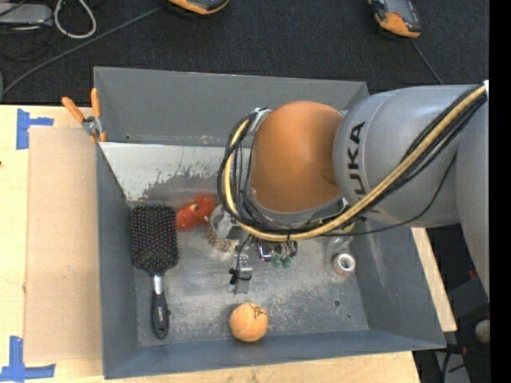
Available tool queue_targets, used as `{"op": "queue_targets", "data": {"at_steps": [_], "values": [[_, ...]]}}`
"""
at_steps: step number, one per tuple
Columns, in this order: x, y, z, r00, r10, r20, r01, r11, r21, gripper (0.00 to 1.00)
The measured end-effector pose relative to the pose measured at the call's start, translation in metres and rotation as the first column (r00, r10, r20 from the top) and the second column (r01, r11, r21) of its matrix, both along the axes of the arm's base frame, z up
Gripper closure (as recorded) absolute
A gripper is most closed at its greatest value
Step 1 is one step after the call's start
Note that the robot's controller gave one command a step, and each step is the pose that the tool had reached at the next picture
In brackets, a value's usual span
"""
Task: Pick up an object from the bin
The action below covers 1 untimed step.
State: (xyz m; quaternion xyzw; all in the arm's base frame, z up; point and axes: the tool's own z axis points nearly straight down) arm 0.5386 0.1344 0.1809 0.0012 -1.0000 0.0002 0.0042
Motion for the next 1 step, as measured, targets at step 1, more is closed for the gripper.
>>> {"op": "queue_targets", "data": {"at_steps": [1], "values": [[0.0019, -0.0008, 0.0034, 1.0, -0.004, 0.007, 0.004, 1.0, 0.001, 0.0]]}}
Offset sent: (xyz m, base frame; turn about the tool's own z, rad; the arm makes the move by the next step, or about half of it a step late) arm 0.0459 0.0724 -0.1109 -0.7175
